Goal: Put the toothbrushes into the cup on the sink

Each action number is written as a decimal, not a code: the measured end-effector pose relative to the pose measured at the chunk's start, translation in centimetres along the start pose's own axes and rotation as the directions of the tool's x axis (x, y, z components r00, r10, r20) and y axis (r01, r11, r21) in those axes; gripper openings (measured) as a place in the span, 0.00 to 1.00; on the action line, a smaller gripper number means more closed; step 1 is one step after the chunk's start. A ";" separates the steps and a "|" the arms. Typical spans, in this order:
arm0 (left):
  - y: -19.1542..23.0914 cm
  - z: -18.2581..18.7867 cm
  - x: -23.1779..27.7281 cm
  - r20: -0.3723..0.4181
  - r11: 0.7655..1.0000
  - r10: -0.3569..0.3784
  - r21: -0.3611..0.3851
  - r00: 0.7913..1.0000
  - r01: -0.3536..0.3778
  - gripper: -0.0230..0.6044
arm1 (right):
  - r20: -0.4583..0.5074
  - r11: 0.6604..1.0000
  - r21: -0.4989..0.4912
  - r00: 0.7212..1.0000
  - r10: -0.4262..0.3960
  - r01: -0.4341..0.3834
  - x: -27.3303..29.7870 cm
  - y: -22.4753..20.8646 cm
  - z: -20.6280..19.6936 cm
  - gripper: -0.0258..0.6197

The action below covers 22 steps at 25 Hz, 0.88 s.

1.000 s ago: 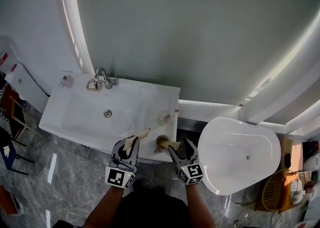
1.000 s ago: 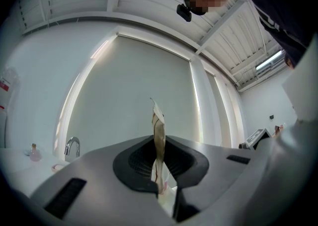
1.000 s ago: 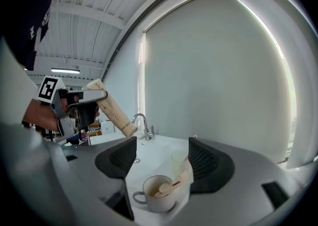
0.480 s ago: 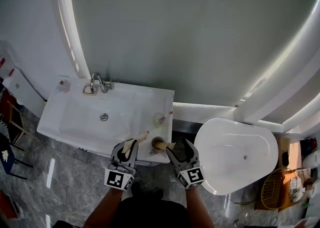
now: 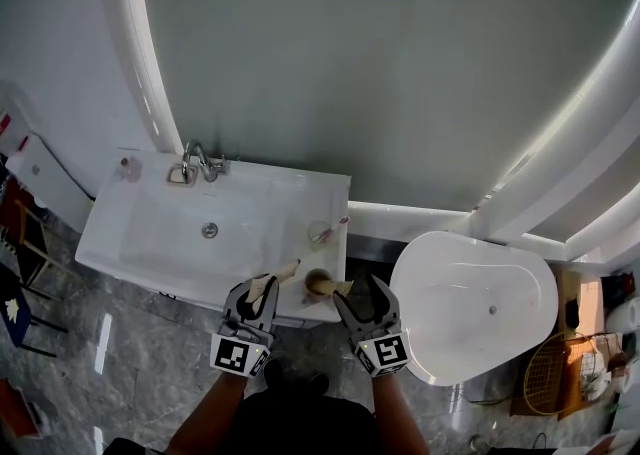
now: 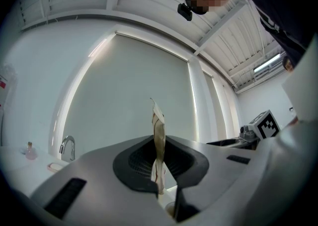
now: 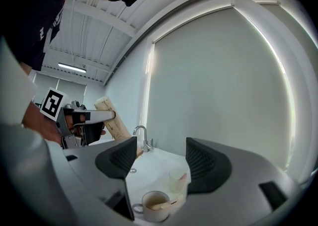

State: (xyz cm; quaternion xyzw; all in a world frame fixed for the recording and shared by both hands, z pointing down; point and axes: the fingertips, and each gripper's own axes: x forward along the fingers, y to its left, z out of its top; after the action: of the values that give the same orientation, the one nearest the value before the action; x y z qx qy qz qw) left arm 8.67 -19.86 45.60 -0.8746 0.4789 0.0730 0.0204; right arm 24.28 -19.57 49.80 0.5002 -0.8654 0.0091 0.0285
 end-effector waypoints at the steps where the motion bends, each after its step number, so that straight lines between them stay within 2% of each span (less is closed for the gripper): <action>1: 0.1 0.0 0.0 0.001 1.000 0.001 0.000 1.000 -0.001 0.11 | 0.001 1.000 -0.004 1.000 0.003 -0.003 0.0 0.1 0.1 0.52; 5: 0.3 0.0 -0.1 0.004 1.000 0.005 -0.001 1.000 -0.005 0.11 | 0.011 1.000 -0.006 1.000 0.003 -0.003 -0.1 0.4 0.3 0.50; 8: 0.4 -0.1 -0.1 -0.002 1.000 0.004 0.002 1.000 -0.004 0.11 | 0.021 1.000 -0.012 1.000 -0.017 0.018 -0.3 0.3 0.4 0.24; 10: 0.5 -0.2 -0.1 -0.001 1.000 0.004 0.001 1.000 -0.004 0.11 | 0.019 1.000 -0.018 1.000 -0.023 0.023 -0.4 0.4 0.4 0.16; 13: 0.6 -0.1 -0.3 0.002 1.000 0.003 -0.001 1.000 -0.003 0.11 | 0.020 0.999 -0.023 0.999 -0.026 0.027 -0.5 0.6 0.5 0.12; 22: 0.4 -0.3 0.0 -0.001 1.000 -0.003 -0.010 1.000 0.003 0.11 | 0.028 0.999 -0.037 0.999 -0.036 0.037 -0.8 0.4 1.0 0.08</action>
State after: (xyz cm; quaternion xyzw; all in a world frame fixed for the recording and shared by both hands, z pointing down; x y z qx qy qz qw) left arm 8.42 -20.13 45.90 -0.8753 0.4774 0.0748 0.0160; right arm 24.35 -18.71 48.71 0.5153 -0.8565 -0.0144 0.0260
